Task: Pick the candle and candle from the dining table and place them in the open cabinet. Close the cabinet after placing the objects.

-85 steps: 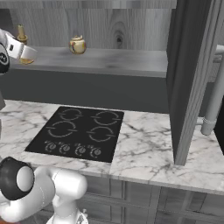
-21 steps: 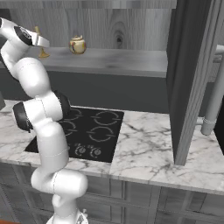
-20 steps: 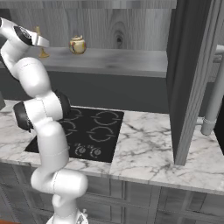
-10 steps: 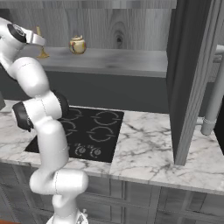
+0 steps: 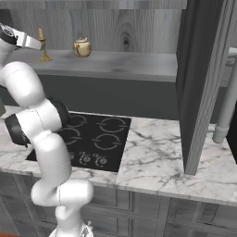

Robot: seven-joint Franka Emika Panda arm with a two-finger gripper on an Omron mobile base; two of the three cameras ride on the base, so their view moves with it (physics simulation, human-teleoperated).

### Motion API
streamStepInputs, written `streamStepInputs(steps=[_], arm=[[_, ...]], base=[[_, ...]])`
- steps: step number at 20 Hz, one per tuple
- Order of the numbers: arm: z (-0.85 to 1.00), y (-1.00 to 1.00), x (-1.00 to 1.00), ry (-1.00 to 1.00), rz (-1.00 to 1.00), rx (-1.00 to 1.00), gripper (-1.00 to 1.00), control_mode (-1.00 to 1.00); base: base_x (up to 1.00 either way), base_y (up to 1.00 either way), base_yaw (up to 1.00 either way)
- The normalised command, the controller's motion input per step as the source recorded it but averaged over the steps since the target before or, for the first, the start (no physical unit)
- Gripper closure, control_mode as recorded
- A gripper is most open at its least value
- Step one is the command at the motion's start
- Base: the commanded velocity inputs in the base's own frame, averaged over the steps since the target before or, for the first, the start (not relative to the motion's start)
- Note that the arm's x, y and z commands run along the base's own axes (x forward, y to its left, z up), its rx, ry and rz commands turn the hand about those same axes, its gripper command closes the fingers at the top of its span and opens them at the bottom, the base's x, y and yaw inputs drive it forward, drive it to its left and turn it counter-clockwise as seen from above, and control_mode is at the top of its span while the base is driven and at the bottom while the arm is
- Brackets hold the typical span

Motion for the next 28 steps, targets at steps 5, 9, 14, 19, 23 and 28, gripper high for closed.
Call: streamStepInputs(steps=[5,9,14,19,23,28], arm=[[-0.28,-0.70,-0.27,-0.04,0.00,0.00,-1.00,-1.00],[-0.12,-0.66,-0.39,-0.07,0.00,0.00,-1.00,-1.00],[0.00,-0.27,-0.89,-0.16,0.00,0.01,-1.00,-1.00],[0.00,-0.11,-0.97,-0.15,0.01,0.00,-1.00,-1.00],[0.00,-0.23,-0.79,-0.03,0.00,0.00,-1.00,-1.00],[0.00,-0.27,-0.67,0.00,0.00,0.00,-1.00,-1.00]], base=[[0.00,0.00,0.00],[0.00,0.00,0.00],[0.00,0.00,0.00],[0.00,0.00,0.00],[0.00,0.00,0.00],[0.00,0.00,0.00]])
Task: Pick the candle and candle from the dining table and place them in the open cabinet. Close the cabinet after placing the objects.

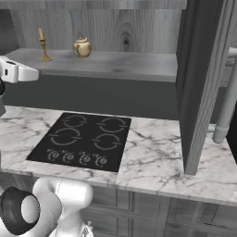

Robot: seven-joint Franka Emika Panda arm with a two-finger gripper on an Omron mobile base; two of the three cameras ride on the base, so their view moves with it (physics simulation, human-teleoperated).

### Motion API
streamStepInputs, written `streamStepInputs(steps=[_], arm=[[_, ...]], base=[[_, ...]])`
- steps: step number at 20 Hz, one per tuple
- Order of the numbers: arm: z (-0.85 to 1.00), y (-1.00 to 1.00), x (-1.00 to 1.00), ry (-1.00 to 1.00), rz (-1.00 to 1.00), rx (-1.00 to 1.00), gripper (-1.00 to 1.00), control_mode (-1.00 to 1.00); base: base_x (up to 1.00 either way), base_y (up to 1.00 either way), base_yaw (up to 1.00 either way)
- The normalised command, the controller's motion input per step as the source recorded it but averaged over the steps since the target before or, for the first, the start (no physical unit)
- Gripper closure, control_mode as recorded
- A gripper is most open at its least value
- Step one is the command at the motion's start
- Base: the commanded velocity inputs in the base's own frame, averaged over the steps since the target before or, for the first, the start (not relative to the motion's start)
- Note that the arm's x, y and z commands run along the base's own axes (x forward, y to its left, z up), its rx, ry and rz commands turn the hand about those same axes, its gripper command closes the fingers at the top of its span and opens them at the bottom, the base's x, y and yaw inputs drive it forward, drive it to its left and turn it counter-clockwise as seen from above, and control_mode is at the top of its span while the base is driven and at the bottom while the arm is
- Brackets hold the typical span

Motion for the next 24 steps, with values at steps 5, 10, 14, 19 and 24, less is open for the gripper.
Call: streamStepInputs(steps=[5,10,14,19,24], arm=[[-0.01,-0.32,-0.71,0.00,0.00,0.00,-1.00,-1.00],[-0.20,-0.31,-0.74,0.00,0.00,0.00,-1.00,-1.00],[-0.40,-0.24,-0.58,0.01,0.00,-0.05,-1.00,-1.00],[-0.03,0.00,-0.08,0.02,-0.01,0.00,-1.00,-1.00],[0.00,0.00,-0.10,-0.02,0.00,0.00,-1.00,-1.00]], base=[[0.00,0.00,0.00],[0.00,0.00,0.00],[0.00,0.00,0.00],[0.00,0.00,0.00],[0.00,0.00,0.00]])
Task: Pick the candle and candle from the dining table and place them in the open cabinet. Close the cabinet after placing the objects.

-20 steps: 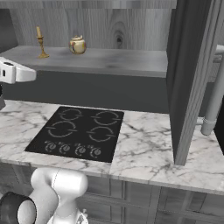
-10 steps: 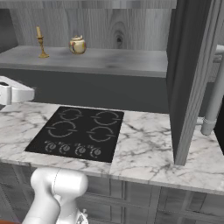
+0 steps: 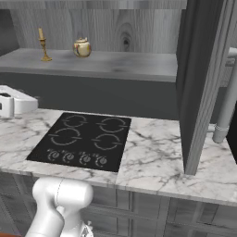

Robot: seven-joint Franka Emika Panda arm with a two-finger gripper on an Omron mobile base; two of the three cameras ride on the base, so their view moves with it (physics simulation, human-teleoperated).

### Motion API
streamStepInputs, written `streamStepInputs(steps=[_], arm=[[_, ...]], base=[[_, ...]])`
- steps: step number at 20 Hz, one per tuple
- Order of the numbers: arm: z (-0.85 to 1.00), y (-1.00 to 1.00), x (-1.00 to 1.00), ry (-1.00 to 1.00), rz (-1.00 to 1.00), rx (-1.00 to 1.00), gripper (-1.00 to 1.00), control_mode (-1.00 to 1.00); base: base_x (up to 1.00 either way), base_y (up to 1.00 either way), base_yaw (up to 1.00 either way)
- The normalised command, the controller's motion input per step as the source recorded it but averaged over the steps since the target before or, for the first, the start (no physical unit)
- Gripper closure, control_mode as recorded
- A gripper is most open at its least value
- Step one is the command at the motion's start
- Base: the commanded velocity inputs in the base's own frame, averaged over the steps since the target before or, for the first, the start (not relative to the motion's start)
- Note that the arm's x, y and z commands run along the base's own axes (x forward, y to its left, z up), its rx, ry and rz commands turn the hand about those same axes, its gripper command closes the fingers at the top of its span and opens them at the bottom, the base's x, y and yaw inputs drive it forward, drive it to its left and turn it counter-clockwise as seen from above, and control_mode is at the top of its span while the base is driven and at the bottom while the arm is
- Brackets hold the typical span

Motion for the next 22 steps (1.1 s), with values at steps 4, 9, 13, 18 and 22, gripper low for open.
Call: streamStepInputs(steps=[4,9,13,18,22], arm=[[0.00,0.00,0.00,0.00,0.00,0.00,-1.00,1.00],[0.00,0.00,0.00,0.00,0.00,0.00,-1.00,1.00],[0.00,0.00,0.00,0.00,0.00,0.00,-1.00,1.00],[0.00,0.00,0.00,0.00,0.00,0.00,-1.00,1.00],[0.00,0.00,0.00,0.00,0.00,0.00,-1.00,1.00]], base=[[-0.46,0.00,-0.14],[-0.37,0.11,-0.42],[-0.38,0.18,-0.52],[-0.40,0.09,-0.57],[-0.48,0.00,-0.58]])
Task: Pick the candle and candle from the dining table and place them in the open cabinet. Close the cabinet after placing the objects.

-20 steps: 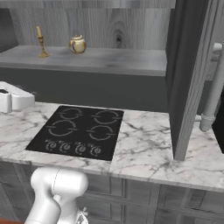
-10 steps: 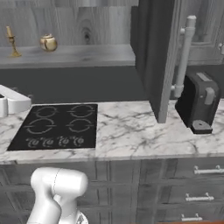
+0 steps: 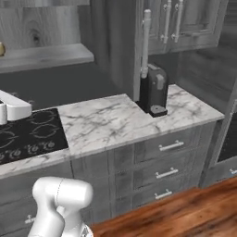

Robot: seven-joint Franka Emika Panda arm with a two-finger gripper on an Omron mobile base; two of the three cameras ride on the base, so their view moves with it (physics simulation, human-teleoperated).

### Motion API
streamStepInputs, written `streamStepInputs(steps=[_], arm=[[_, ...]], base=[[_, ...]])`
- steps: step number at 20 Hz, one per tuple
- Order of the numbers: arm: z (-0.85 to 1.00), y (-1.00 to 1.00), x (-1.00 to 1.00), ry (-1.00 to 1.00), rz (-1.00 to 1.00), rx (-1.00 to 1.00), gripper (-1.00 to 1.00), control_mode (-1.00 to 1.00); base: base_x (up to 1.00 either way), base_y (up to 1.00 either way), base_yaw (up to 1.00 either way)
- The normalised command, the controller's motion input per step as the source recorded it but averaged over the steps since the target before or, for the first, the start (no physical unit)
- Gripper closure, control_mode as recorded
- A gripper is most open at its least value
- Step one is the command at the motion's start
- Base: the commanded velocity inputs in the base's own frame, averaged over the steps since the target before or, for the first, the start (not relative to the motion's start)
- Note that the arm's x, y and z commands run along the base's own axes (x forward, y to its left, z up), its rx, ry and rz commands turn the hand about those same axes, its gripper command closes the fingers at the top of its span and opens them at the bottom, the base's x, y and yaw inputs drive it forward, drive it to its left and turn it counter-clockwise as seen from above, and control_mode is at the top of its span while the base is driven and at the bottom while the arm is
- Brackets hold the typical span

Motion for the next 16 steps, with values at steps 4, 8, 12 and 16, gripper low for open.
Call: streamStepInputs(steps=[4,8,12,16], arm=[[0.00,0.00,0.00,0.00,0.00,0.00,-1.00,1.00],[0.00,0.00,0.00,0.00,0.00,0.00,-1.00,1.00],[0.00,0.00,0.00,0.00,0.00,0.00,-1.00,1.00],[0.00,0.00,0.00,0.00,0.00,0.00,-1.00,1.00]], base=[[-0.52,0.00,-0.57],[-0.51,-0.02,-0.55],[-0.53,-0.08,-0.54],[-0.57,-0.05,-0.54]])
